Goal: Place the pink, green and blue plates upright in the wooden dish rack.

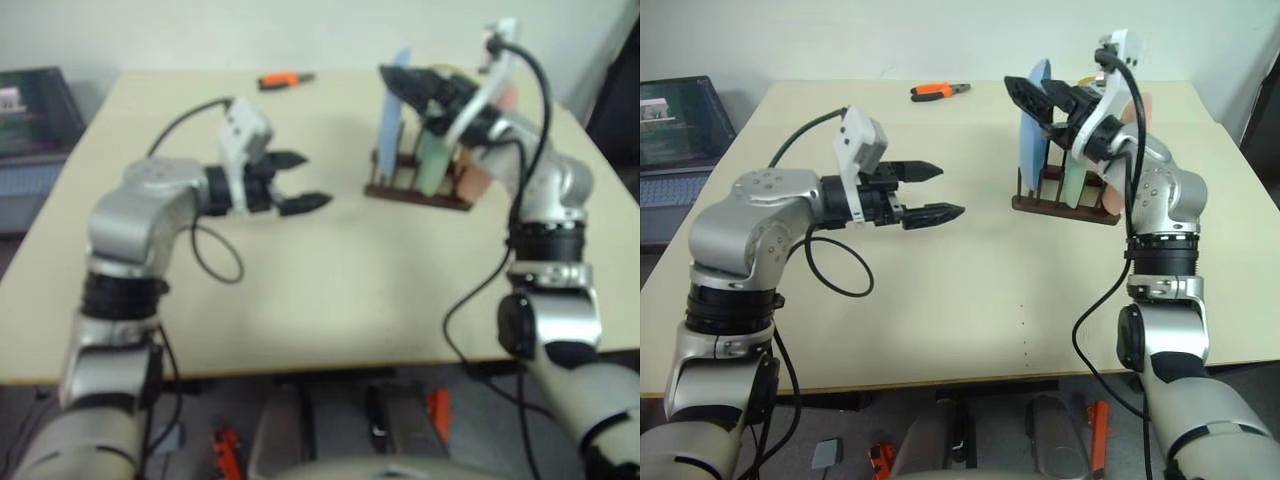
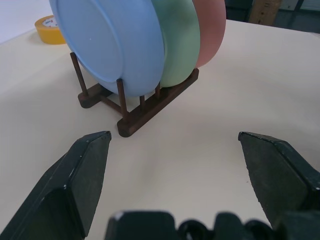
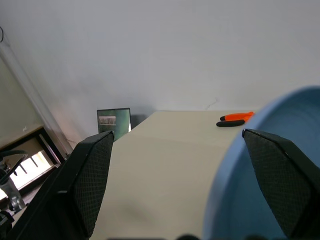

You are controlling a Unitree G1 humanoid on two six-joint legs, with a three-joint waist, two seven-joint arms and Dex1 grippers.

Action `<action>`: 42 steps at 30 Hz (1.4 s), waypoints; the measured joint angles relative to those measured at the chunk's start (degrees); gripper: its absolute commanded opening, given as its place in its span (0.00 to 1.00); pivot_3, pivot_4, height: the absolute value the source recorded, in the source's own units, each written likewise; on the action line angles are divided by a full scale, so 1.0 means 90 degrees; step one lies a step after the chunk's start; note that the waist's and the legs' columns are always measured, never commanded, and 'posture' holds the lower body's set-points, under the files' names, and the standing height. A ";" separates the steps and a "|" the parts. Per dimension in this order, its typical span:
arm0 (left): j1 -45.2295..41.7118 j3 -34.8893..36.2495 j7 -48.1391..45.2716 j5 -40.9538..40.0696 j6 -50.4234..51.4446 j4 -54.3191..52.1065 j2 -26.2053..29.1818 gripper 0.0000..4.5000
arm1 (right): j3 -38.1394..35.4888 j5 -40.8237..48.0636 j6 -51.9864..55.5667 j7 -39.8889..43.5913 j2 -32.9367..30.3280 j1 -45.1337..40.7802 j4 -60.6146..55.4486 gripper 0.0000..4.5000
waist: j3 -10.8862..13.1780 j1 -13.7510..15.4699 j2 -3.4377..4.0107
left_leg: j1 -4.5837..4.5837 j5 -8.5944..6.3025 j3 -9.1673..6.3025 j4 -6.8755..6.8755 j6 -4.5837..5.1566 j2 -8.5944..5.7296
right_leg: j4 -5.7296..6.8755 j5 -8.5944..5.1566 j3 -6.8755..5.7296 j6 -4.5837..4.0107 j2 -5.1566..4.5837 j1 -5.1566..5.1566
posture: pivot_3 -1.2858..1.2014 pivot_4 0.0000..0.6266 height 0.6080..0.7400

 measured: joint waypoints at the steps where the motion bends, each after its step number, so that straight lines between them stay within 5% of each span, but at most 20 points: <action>1: 0.0000 0.0000 0.0000 0.0001 -0.0005 0.0000 0.0013 1.00 | 0.0054 -0.0031 0.0009 0.0031 -0.0078 0.0000 -0.0050 0.99 | 0.0000 0.0000 0.0000 | 0.0000 0.0000 0.0000 0.0000 0.0000 0.0000 | 0.0000 0.0000 0.0000 0.0000 0.0000 0.0000 | 0.52 0.24 1.00; 14: 0.0028 -0.0006 0.0008 0.0015 -0.0109 0.0021 0.0033 1.00 | 0.0738 -0.1318 -0.0211 0.0132 -0.1098 0.0075 -0.0593 0.99 | 0.0001 0.0007 0.0001 | -0.0002 0.0000 0.0002 -0.0009 0.0000 -0.0003 | -0.0009 -0.0002 0.0001 0.0000 -0.0002 -0.0003 | 0.52 0.24 1.00; 19: -0.0087 0.0031 -0.0227 0.0105 -0.0408 0.0444 0.0415 1.00 | 0.0611 -0.0889 0.0614 0.1246 -0.2946 -0.0052 -0.2200 0.99 | 0.0001 0.0042 0.0001 | 0.0001 -0.0001 0.0001 -0.0027 -0.0001 -0.0004 | -0.0018 -0.0007 -0.0006 -0.0006 -0.0004 -0.0003 | 0.52 0.24 1.00; 22: -0.0203 0.0171 -0.0613 0.0076 -0.0581 0.0858 0.0811 1.00 | 0.0112 -0.0267 0.1394 0.2575 -0.4925 0.0173 -0.2627 0.99 | 0.0003 0.0122 -0.0001 | 0.0006 -0.0002 0.0004 -0.0049 -0.0002 -0.0007 | -0.0041 -0.0015 -0.0012 -0.0010 -0.0006 -0.0001 | 0.52 0.24 1.00; 24: -0.0210 0.0308 -0.1043 0.0064 -0.0809 0.1216 0.1210 1.00 | -0.0805 -0.0059 0.1811 0.3708 -0.6408 0.1307 -0.2277 0.99 | -0.0007 0.0186 -0.0018 | 0.0015 -0.0007 0.0013 -0.0064 -0.0007 -0.0007 | -0.0063 -0.0021 -0.0021 -0.0026 -0.0007 0.0014 | 0.52 0.24 1.00; 26: -0.0209 0.0384 -0.1337 0.0168 -0.1040 0.1613 0.1492 1.00 | -0.1683 -0.0224 0.1838 0.4520 -0.6893 0.2674 -0.1808 0.99 | -0.0018 0.0180 -0.0025 | 0.0043 -0.0012 0.0025 -0.0066 -0.0009 -0.0001 | -0.0088 -0.0029 -0.0023 -0.0030 -0.0006 0.0050 | 0.52 0.24 1.00; 31: -0.0161 0.0254 -0.2154 0.0298 -0.1397 0.2136 0.1835 1.00 | -0.2710 -0.0779 0.1201 0.5457 -0.6224 0.5398 -0.1222 0.99 | -0.0033 0.0077 -0.0025 | 0.0059 -0.0007 0.0026 -0.0050 -0.0003 0.0013 | -0.0094 -0.0018 0.0002 -0.0015 -0.0006 0.0060 | 0.52 0.24 1.00; 42: -0.0044 0.0474 -0.2772 0.0223 -0.1228 0.2351 0.2682 1.00 | -0.2809 -0.0316 0.0905 0.5435 -0.5828 0.5870 -0.2460 0.99 | -0.0035 0.0004 -0.0001 | 0.0056 -0.0002 0.0011 -0.0055 0.0000 0.0013 | -0.0093 -0.0012 -0.0006 -0.0002 -0.0009 0.0060 | 0.52 0.24 1.00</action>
